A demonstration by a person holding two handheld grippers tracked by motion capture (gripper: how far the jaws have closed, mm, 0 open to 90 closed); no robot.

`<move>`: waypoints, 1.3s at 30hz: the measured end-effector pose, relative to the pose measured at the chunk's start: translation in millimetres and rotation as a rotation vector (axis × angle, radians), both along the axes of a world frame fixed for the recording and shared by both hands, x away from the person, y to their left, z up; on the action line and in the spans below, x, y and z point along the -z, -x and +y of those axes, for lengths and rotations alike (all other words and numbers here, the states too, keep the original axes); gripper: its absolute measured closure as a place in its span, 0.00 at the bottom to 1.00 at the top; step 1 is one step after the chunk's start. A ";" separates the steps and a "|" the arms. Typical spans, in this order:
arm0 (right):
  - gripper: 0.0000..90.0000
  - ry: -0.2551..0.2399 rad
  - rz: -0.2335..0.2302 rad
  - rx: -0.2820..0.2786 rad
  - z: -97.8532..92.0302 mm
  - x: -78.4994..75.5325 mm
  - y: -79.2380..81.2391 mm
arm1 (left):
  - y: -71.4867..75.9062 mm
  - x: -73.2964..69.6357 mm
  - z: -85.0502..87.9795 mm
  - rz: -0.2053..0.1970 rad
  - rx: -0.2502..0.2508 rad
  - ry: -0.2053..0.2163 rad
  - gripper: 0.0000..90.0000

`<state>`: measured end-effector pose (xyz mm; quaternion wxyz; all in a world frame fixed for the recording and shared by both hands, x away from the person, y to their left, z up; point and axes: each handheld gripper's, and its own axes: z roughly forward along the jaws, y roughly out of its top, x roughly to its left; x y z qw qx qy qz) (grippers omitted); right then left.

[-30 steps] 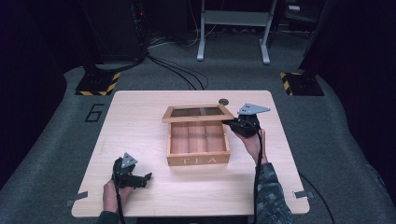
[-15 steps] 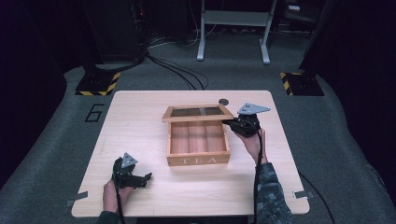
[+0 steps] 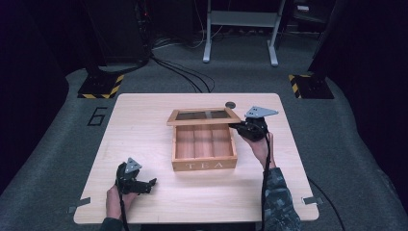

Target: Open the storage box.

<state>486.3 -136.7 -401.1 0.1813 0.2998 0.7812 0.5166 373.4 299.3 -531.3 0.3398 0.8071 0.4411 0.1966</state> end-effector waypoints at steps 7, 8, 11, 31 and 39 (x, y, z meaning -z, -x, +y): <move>0.99 0.000 -0.001 -0.001 -0.1 -0.1 -0.2 | 0.0 0.0 0.0 0.000 0.000 0.000 0.01; 0.99 0.000 -0.001 -0.001 -0.1 -0.1 -0.2 | 0.0 0.0 0.0 0.000 0.000 0.000 0.01; 0.99 0.002 -0.001 -0.001 0.0 -0.3 -0.2 | 0.0 0.0 0.0 0.000 0.000 0.000 0.01; 0.99 -0.002 -0.003 -0.011 2.3 0.2 1.3 | 0.0 0.0 0.0 0.000 0.000 0.000 0.01; 0.99 -0.019 0.013 -0.015 0.6 6.0 7.6 | 0.0 0.0 0.0 0.000 0.000 0.000 0.01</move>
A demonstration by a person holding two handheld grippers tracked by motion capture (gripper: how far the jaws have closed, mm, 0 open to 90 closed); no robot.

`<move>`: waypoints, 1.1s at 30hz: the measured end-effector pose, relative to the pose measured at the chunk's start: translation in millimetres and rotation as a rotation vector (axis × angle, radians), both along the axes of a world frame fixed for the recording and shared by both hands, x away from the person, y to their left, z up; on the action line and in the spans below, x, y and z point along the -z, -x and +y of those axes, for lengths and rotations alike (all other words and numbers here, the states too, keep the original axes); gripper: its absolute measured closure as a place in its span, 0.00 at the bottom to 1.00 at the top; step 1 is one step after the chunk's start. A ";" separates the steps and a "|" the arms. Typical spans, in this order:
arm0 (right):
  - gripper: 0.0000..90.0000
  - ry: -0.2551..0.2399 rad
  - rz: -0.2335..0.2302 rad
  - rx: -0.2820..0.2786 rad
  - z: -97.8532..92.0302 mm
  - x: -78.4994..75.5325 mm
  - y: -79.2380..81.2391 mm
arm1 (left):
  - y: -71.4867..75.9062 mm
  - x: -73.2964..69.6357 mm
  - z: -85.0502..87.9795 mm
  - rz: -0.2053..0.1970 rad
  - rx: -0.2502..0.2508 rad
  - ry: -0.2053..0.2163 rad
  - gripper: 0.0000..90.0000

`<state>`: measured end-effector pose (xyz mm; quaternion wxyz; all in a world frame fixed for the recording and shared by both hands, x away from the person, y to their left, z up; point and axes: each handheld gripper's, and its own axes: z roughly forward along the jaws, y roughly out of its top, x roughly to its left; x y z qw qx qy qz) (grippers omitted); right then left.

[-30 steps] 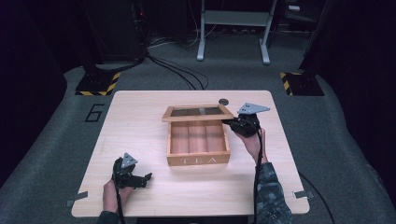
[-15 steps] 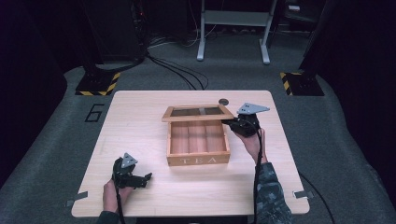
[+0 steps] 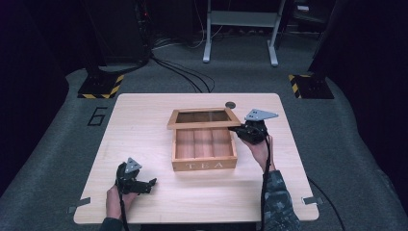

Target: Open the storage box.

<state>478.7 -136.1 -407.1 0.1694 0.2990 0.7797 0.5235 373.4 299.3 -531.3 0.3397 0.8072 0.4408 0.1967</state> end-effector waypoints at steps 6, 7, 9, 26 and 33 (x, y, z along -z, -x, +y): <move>0.99 -0.008 0.008 -0.005 -1.7 7.2 6.5 | 0.1 -0.2 0.1 0.005 0.002 0.001 0.01; 0.99 -0.006 0.006 -0.006 -1.9 8.4 7.3 | 0.1 -0.2 0.1 0.005 0.002 0.002 0.01; 0.99 -0.007 0.018 -0.005 -2.1 11.0 10.4 | 0.1 -0.2 0.1 0.005 0.002 0.001 0.01; 0.99 0.010 0.071 -0.019 -5.0 45.1 31.5 | 0.0 -0.2 0.2 0.007 0.003 0.003 0.01; 0.98 0.015 0.086 -0.002 -9.3 54.4 41.1 | 0.0 -0.4 0.5 0.009 0.006 -0.001 0.01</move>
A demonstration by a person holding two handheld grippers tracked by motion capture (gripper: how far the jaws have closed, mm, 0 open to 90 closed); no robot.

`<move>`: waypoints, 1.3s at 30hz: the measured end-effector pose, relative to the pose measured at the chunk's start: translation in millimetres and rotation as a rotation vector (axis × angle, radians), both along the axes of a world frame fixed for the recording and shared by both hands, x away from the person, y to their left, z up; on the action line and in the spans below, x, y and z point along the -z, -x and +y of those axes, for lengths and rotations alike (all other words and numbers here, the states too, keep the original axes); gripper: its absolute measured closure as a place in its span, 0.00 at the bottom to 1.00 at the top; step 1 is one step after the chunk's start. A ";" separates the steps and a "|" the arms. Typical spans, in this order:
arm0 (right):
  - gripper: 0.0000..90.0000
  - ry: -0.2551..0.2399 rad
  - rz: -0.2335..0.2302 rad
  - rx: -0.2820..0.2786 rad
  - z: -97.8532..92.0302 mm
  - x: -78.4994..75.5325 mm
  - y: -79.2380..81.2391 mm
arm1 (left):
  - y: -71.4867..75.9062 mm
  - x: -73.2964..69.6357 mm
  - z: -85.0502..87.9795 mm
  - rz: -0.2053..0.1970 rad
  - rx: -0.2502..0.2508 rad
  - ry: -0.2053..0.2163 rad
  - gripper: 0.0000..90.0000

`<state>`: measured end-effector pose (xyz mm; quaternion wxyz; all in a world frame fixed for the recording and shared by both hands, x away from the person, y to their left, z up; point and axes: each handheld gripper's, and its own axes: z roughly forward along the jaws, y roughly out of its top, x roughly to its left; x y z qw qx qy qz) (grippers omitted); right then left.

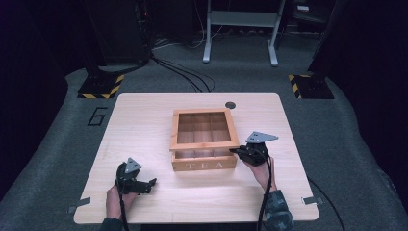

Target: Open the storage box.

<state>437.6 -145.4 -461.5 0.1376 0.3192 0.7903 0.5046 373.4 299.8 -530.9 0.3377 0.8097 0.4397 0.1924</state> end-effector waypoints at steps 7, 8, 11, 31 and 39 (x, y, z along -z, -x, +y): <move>1.00 0.020 0.013 0.017 -5.0 5.6 10.3 | 0.0 0.2 -0.4 -0.001 -0.003 0.005 0.01; 1.00 0.029 0.015 0.014 -5.2 6.7 10.9 | 0.1 0.3 -0.5 -0.003 -0.005 0.005 0.01; 1.00 0.040 0.020 0.020 -6.1 9.3 13.0 | 0.0 0.0 -0.1 0.000 0.000 0.001 0.01; 1.00 0.089 0.050 0.061 -20.5 17.1 33.9 | 0.0 0.2 -0.4 -0.001 -0.003 0.005 0.01; 0.99 0.070 0.069 0.116 -37.0 31.6 44.5 | 0.0 0.2 -0.3 -0.001 -0.003 0.004 0.01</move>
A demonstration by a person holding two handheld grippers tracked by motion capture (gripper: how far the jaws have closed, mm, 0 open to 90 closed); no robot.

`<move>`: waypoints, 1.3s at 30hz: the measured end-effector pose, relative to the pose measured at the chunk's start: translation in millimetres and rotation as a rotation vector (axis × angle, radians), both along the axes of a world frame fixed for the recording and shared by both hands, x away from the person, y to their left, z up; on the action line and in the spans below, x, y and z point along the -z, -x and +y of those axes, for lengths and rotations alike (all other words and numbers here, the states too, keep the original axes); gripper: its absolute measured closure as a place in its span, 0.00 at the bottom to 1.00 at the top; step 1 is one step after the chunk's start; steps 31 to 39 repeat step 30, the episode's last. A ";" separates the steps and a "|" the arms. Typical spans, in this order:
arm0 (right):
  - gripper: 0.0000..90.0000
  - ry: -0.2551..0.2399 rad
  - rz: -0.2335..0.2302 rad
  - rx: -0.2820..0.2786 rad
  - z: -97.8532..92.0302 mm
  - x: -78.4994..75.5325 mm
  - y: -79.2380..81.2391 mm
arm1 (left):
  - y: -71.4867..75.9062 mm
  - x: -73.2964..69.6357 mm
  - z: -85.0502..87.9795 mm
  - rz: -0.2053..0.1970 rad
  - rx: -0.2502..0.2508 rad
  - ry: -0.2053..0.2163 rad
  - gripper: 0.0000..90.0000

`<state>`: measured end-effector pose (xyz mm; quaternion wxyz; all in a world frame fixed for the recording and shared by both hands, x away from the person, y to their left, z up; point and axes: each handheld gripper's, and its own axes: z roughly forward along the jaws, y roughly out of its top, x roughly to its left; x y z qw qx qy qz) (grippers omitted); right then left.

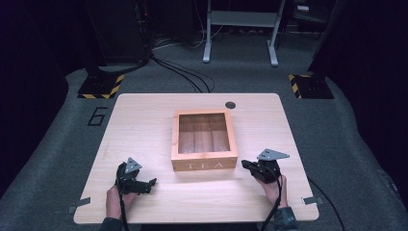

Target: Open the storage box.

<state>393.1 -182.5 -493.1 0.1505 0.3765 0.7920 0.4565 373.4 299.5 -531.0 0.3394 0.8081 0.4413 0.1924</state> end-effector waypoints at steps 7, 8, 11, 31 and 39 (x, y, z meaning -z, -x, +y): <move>0.94 0.028 0.010 0.086 -19.9 18.5 11.6 | 0.0 0.0 0.0 0.000 0.000 0.000 0.01; 0.93 0.033 0.013 0.094 -23.0 20.8 13.1 | 0.0 0.0 0.0 0.000 0.000 0.000 0.01; 0.86 0.050 0.027 0.126 -30.1 27.3 17.5 | 0.0 0.1 -0.1 -0.001 0.000 0.001 0.01; 0.12 0.188 0.079 0.238 -37.4 35.5 12.6 | 0.1 -0.1 0.3 -0.002 0.003 -0.009 0.01; 0.12 0.188 0.079 0.238 -37.4 35.5 12.6 | 0.1 -0.1 0.3 -0.002 0.003 -0.009 0.01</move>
